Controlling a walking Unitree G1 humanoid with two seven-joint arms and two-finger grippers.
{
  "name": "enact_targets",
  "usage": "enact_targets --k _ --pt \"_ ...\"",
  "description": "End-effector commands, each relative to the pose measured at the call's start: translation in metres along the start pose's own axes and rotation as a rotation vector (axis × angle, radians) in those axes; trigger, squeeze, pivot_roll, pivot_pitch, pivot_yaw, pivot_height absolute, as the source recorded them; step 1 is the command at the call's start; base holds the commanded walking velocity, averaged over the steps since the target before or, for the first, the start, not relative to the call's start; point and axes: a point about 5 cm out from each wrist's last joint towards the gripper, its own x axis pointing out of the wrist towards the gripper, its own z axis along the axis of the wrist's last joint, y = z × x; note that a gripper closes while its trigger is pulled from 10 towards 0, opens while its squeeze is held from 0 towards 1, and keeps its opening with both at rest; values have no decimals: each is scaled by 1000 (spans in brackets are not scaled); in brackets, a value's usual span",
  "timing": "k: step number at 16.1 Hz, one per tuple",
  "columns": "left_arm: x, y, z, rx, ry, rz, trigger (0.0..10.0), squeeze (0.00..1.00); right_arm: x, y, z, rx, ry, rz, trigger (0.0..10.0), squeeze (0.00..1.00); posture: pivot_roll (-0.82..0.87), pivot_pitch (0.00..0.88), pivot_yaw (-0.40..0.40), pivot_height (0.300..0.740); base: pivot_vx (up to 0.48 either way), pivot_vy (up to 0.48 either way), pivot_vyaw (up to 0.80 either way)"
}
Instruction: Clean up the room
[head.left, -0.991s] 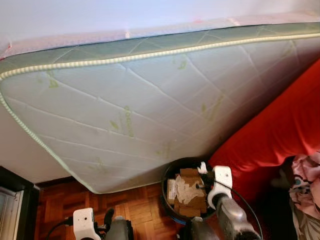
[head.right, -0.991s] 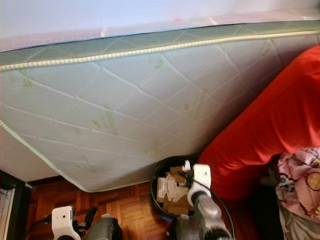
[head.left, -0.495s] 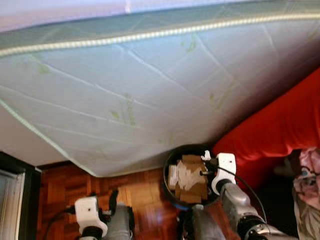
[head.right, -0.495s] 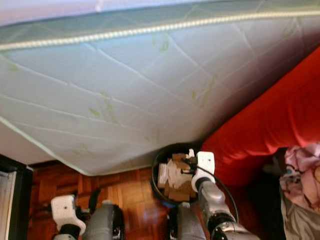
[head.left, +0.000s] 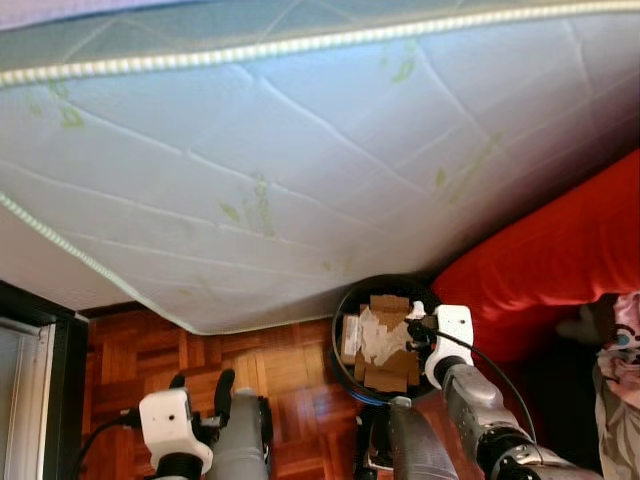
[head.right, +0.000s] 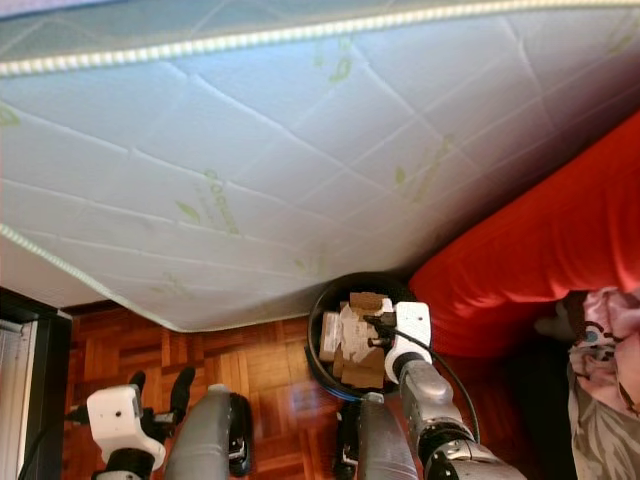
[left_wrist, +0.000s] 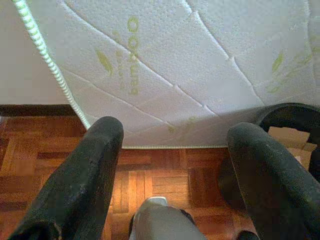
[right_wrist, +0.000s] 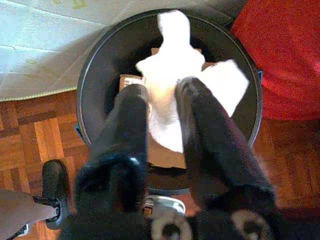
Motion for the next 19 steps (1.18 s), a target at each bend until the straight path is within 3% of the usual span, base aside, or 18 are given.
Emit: enact_targets --k 1,9,10,11,14,19 --pt "-8 -1 -5 9 57 4 10000 0 -4 -2 -13 5 50 -2 10000 1000 146 404 -27 656 0 0 0" --pt "-10 -5 9 7 82 13 10000 0 -4 6 -19 20 69 44 10000 1000 144 401 -25 656 0 0 0" --pt "-8 -6 8 6 85 10 10000 0 -5 4 -19 23 64 35 10000 329 138 392 -24 656 0 0 0" --pt "-7 -7 7 5 96 8 10000 0 -5 1 -19 31 54 16 10000 0 137 385 -23 656 0 0 0" --pt "5 -5 4 8 107 7 10000 0 -9 -9 -15 136 -39 -22 10000 0 123 326 -18 661 0 0 0" --pt "22 -1 -9 14 152 9 10000 0 -22 -23 -38 156 -24 -61 10000 0 84 250 -16 716 0 0 0"
